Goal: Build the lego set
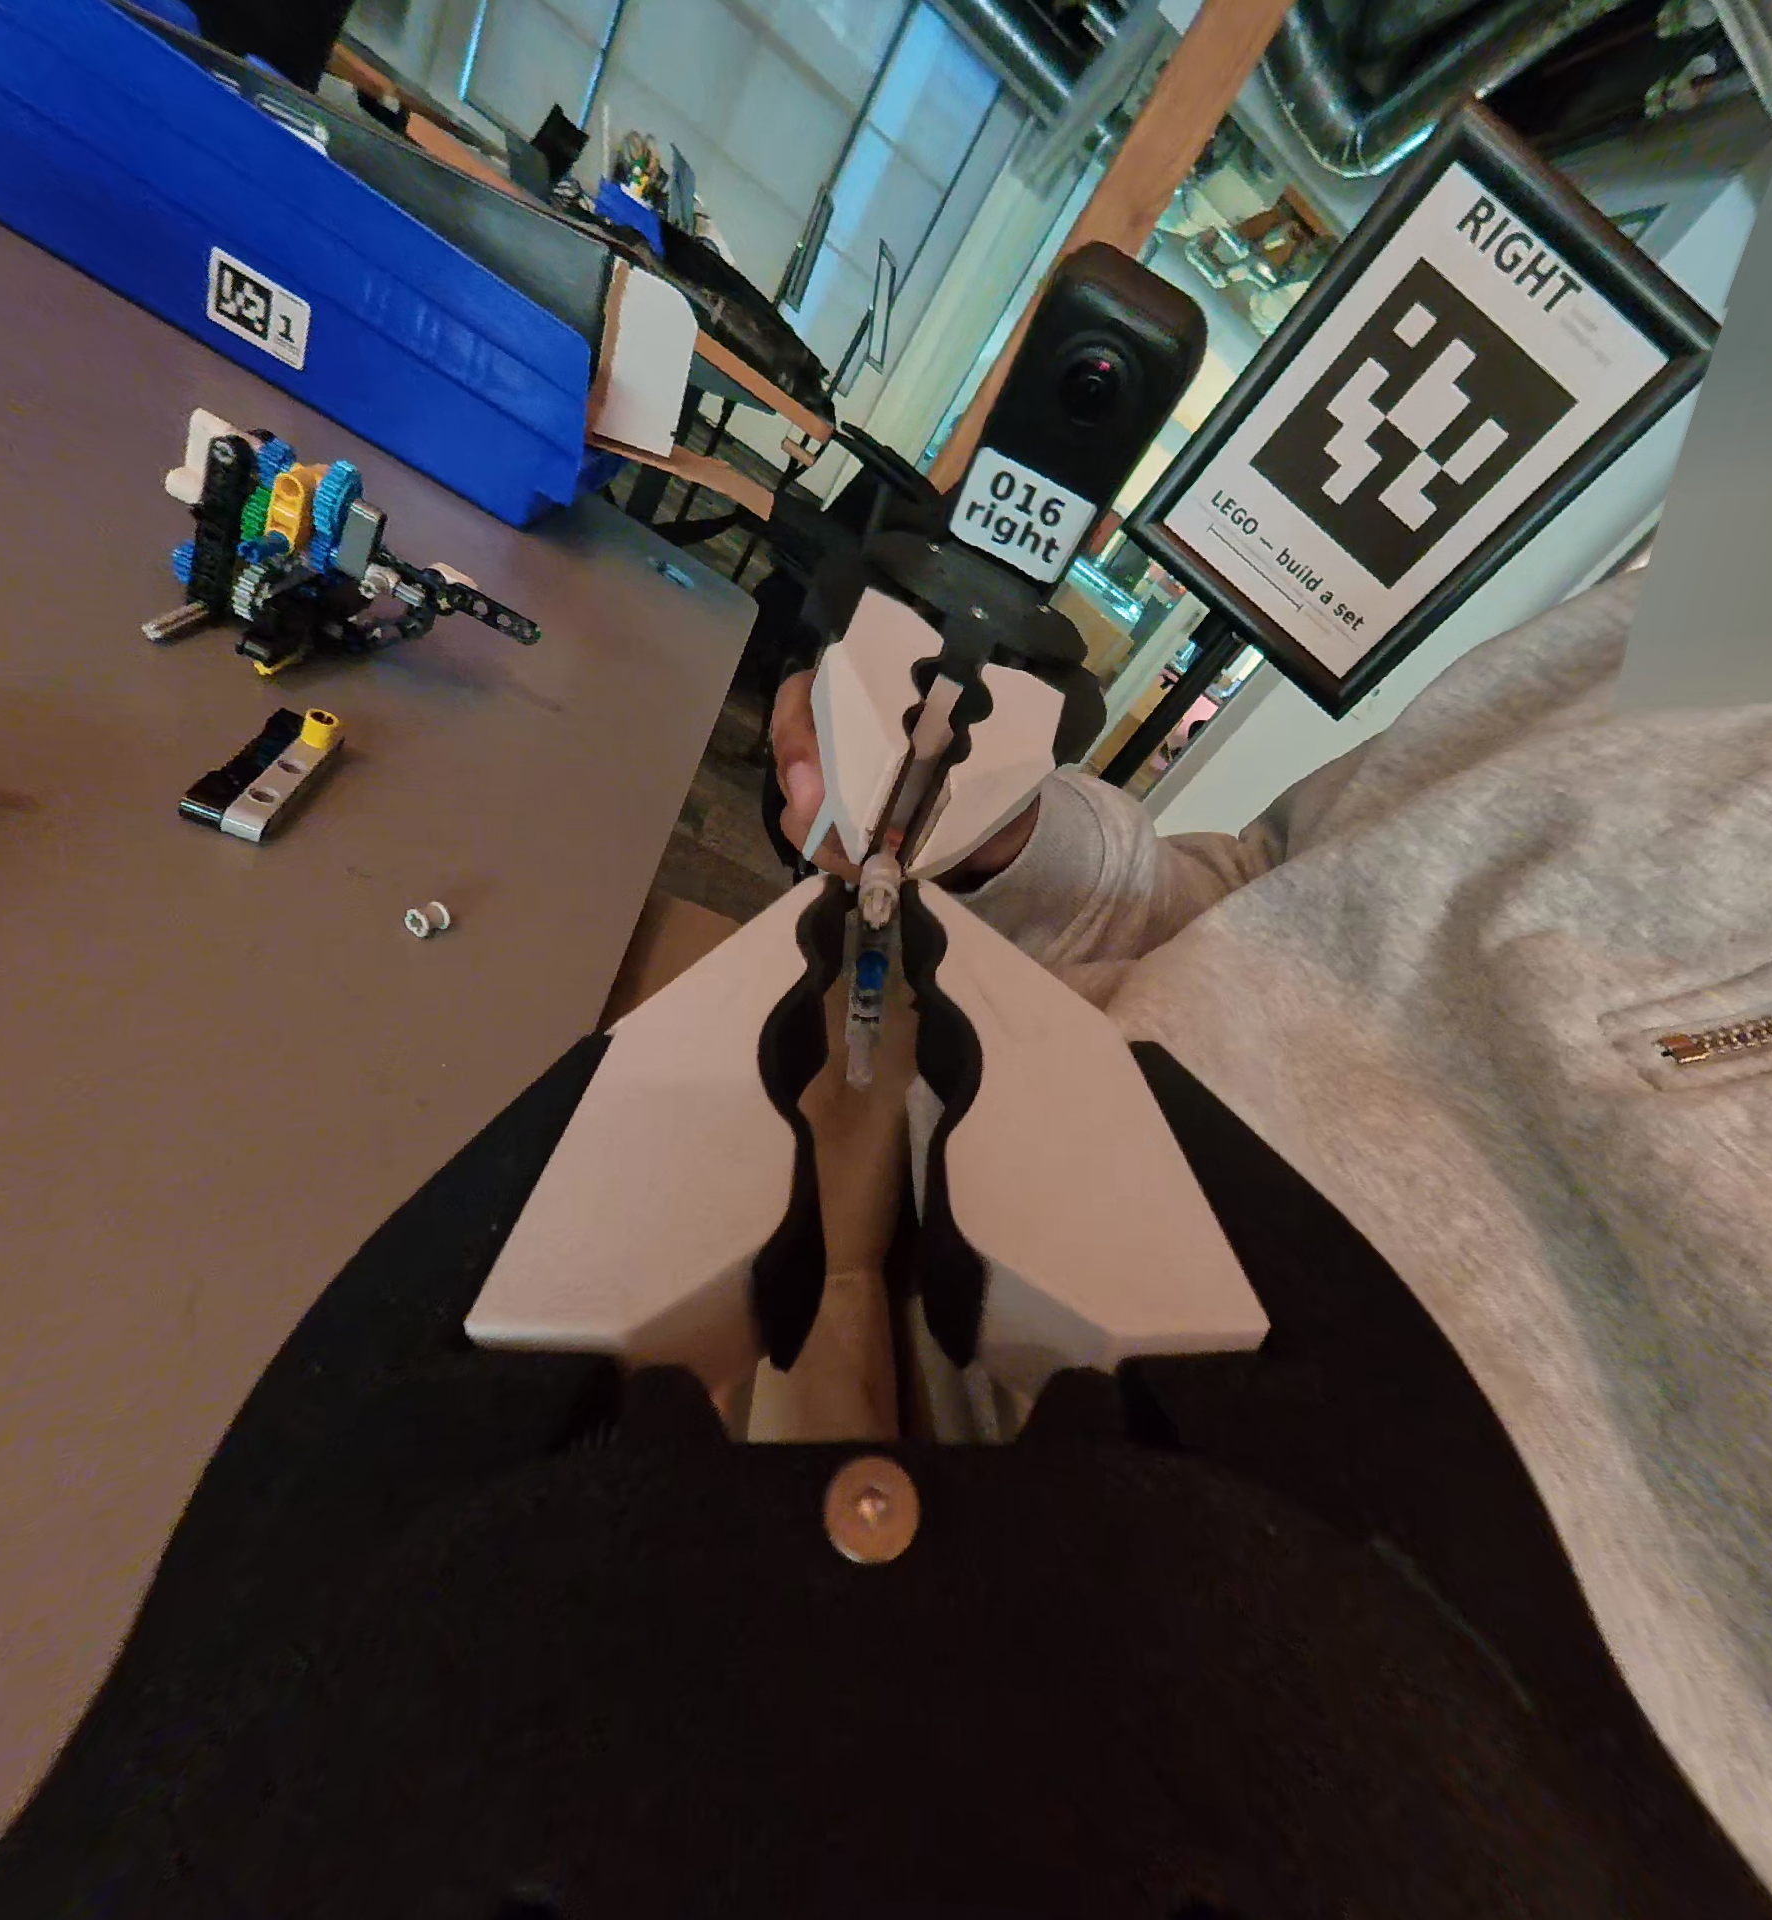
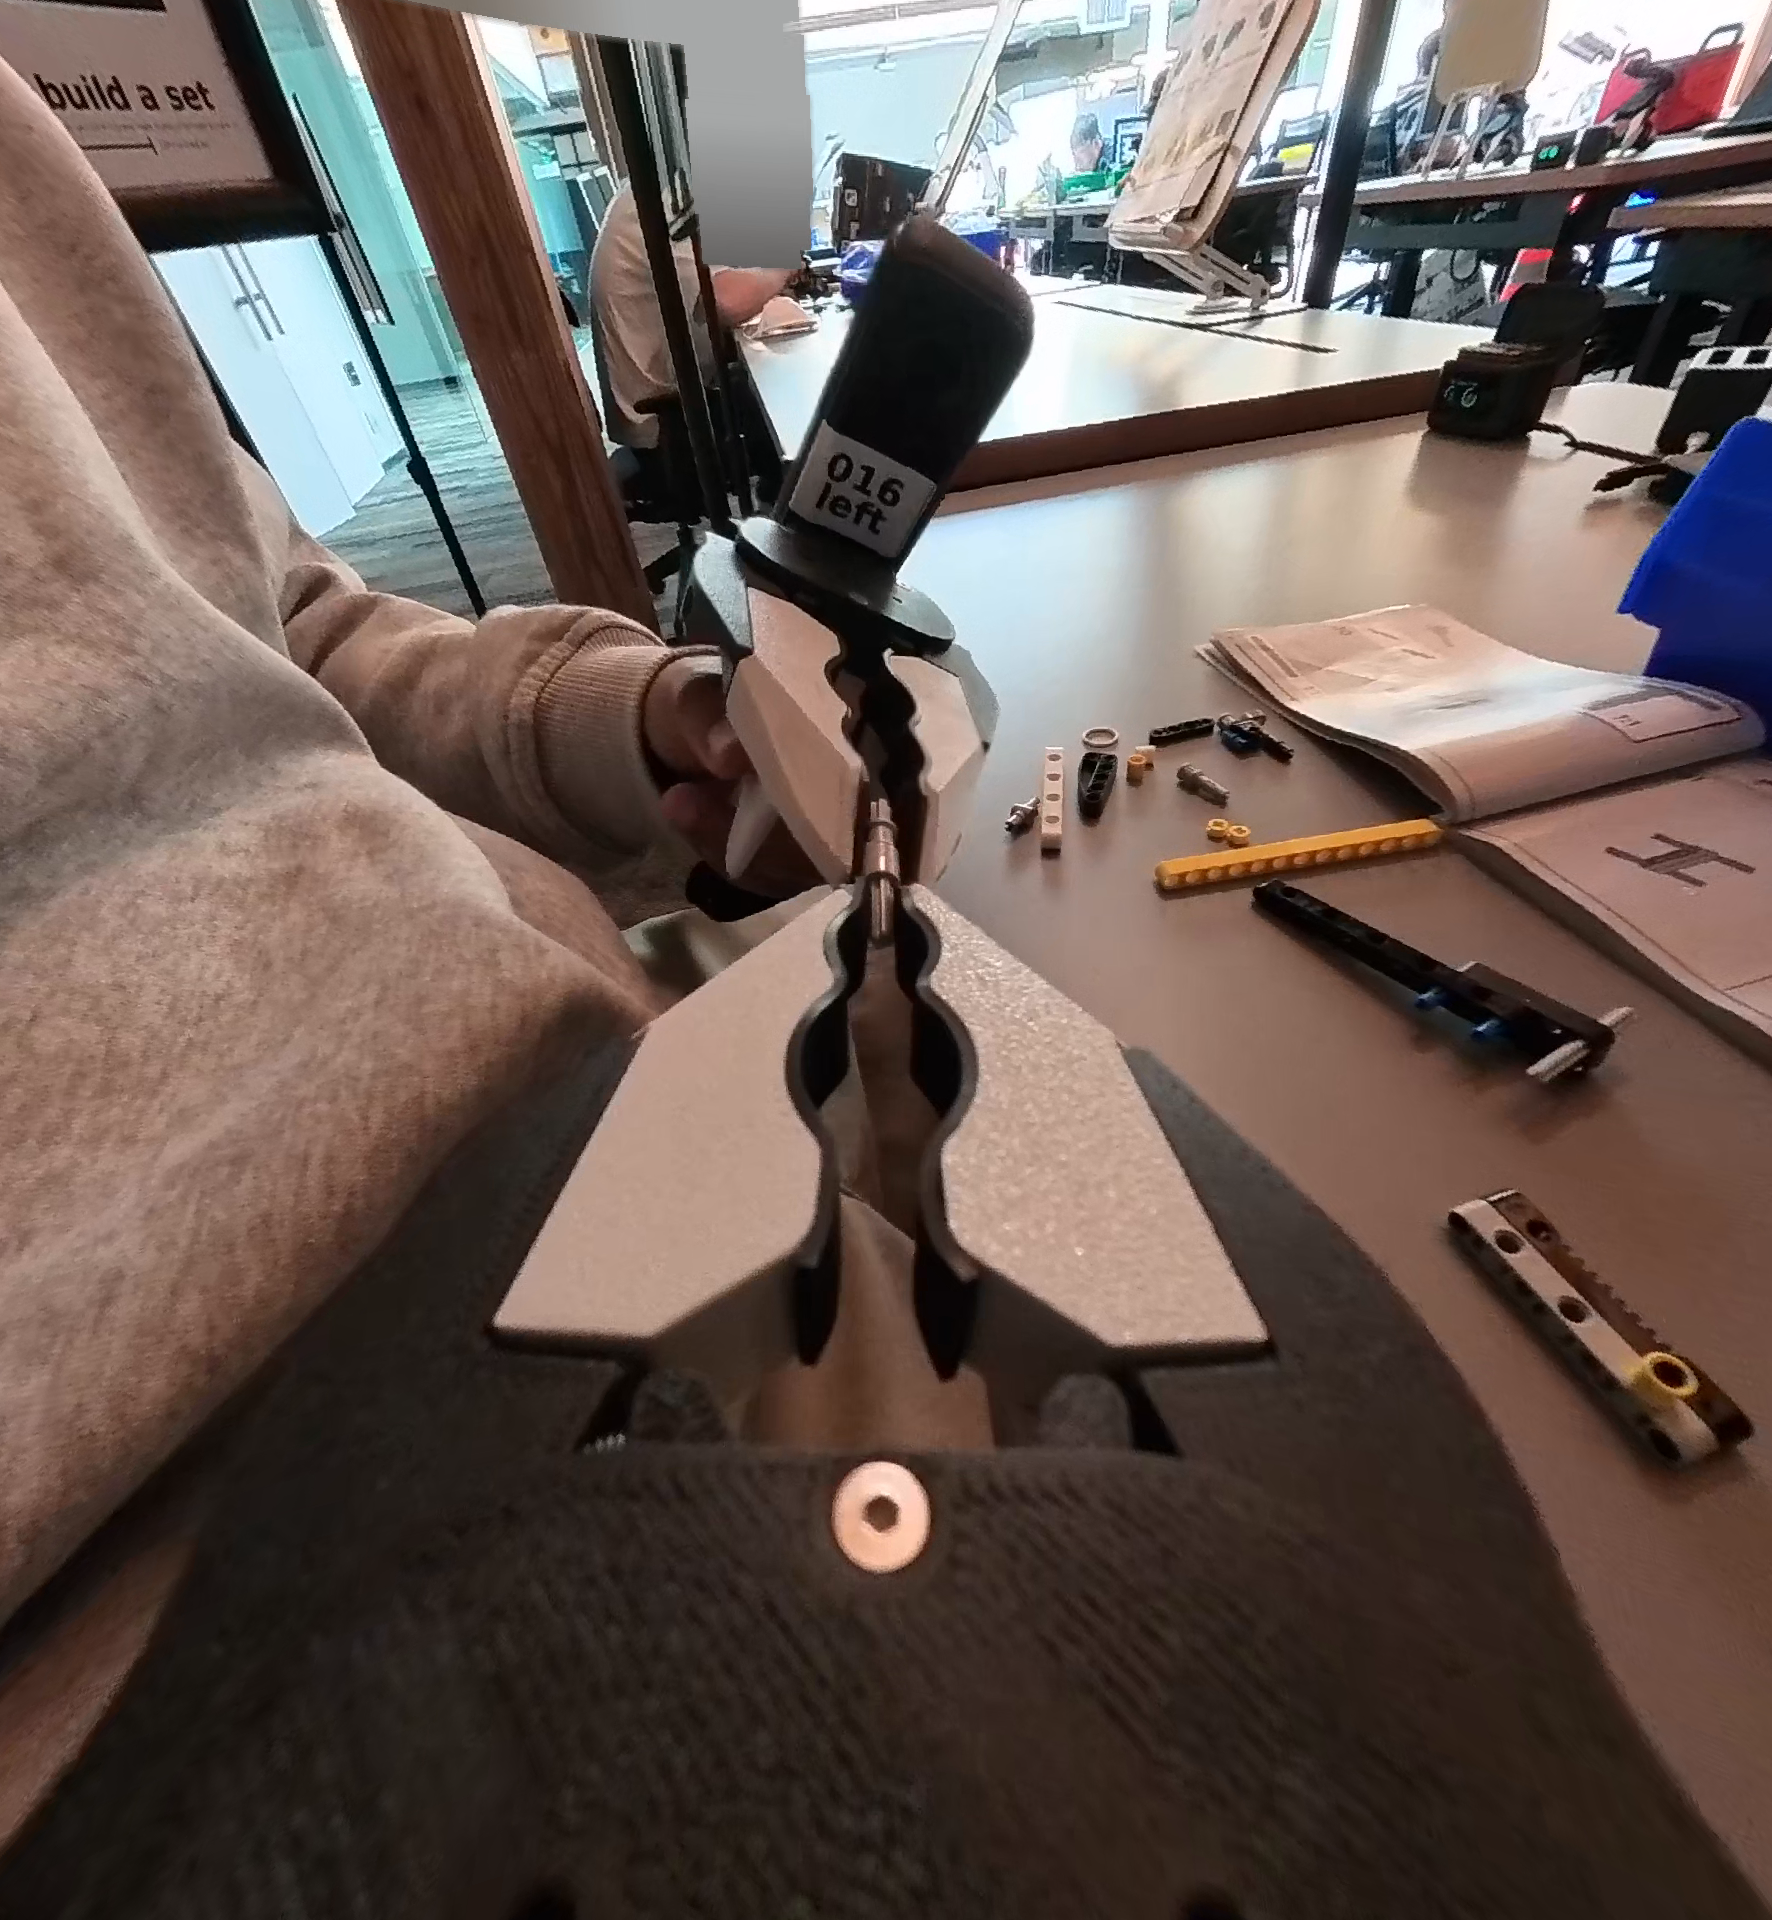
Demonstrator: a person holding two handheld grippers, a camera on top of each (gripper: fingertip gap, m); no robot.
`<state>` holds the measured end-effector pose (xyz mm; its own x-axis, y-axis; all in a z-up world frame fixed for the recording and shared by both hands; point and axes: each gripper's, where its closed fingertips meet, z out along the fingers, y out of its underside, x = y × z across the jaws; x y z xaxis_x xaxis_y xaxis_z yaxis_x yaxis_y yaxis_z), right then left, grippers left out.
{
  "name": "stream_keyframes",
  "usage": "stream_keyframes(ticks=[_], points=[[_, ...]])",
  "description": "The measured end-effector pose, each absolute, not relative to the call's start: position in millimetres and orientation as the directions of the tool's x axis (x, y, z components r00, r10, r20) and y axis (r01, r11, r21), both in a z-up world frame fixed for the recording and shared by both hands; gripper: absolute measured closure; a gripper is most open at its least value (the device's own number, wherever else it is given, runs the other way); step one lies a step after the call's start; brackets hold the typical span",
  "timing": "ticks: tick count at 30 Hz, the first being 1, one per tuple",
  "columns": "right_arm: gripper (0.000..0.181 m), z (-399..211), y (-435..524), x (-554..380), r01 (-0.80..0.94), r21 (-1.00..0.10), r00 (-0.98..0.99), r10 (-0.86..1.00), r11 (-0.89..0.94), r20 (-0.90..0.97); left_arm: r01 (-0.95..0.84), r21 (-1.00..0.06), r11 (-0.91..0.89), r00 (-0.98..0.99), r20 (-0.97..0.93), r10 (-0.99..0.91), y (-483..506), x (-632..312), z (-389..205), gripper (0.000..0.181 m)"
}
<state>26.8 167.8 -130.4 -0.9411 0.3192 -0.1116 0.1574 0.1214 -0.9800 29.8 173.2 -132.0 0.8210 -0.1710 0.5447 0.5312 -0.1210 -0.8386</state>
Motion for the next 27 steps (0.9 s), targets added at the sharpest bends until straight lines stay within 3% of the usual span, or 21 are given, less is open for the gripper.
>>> stream_keyframes(ticks=[19,21,24,27], points=[[0.177,-125,168,26,0.144,-0.986,-0.937,0.332,0.088,-0.107,0.574,-0.814,-0.086,0.792,0.579,-0.195,174,29,-125,0.178],[0.171,-124,174,18,0.167,-0.983,-0.920,0.371,0.072,-0.129,0.579,-0.813,-0.060,0.798,0.580,-0.165,172,21,-124,0.178],[0.177,-130,193,-3,0.243,-0.969,-0.852,0.488,0.045,-0.191,0.592,-0.806,-0.020,0.801,0.591,-0.094,166,3,-125,0.178],[0.173,-161,216,-27,0.350,-0.927,-0.736,0.651,0.132,-0.185,0.609,-0.793,0.018,0.793,0.608,-0.042,158,-12,-126,0.178]])
